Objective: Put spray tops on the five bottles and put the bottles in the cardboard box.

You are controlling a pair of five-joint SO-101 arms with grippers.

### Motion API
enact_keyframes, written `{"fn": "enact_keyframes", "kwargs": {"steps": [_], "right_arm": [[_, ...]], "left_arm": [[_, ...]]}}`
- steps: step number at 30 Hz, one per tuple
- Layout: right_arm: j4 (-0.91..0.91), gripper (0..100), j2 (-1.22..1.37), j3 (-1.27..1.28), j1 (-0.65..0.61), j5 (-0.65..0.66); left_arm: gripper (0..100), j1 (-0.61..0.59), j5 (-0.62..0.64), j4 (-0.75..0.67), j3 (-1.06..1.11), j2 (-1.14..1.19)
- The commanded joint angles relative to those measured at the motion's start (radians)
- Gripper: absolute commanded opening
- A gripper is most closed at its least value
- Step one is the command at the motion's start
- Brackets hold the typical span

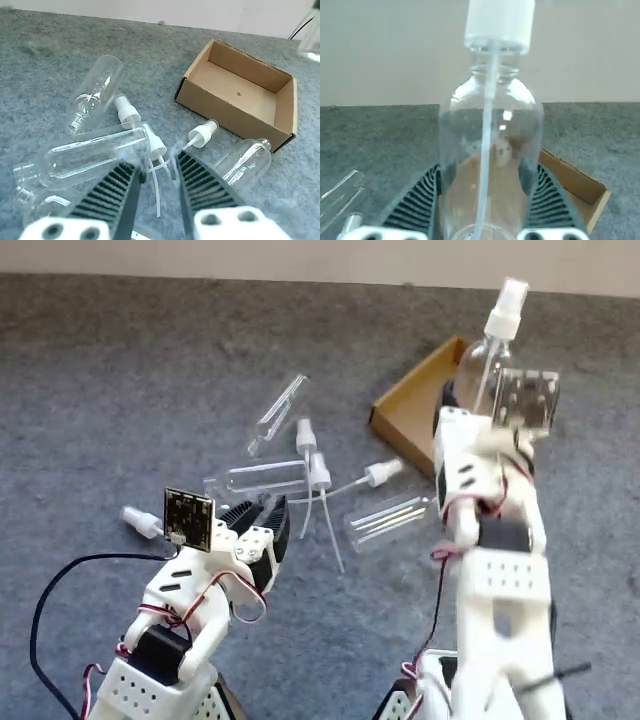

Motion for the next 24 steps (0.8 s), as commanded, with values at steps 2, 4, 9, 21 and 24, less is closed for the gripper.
{"fn": "enact_keyframes", "kwargs": {"steps": [2,4,9,21,24], "right_arm": [[-0.041,7.7,0.186,-0.194,0.021,0.000],[-0.041,7.7,0.282,-0.263,0.021,0.000],[-0.041,7.7,0.535,-0.466,0.019,0.000],[-0.128,7.4,1.046,-0.946,0.024,-0.009],[-0.243,7.4,1.096,-0.986,0.025,-0.009]], "left_arm": [[4,-0.004,-0.011,-0.025,-0.004,-0.013],[4,-0.005,-0.009,-0.025,-0.004,-0.013],[4,-0.004,-0.009,-0.040,0.021,-0.013],[4,-0.010,-0.005,-0.146,0.064,-0.010],[4,-0.010,-0.006,-0.146,0.064,-0.008]]}}
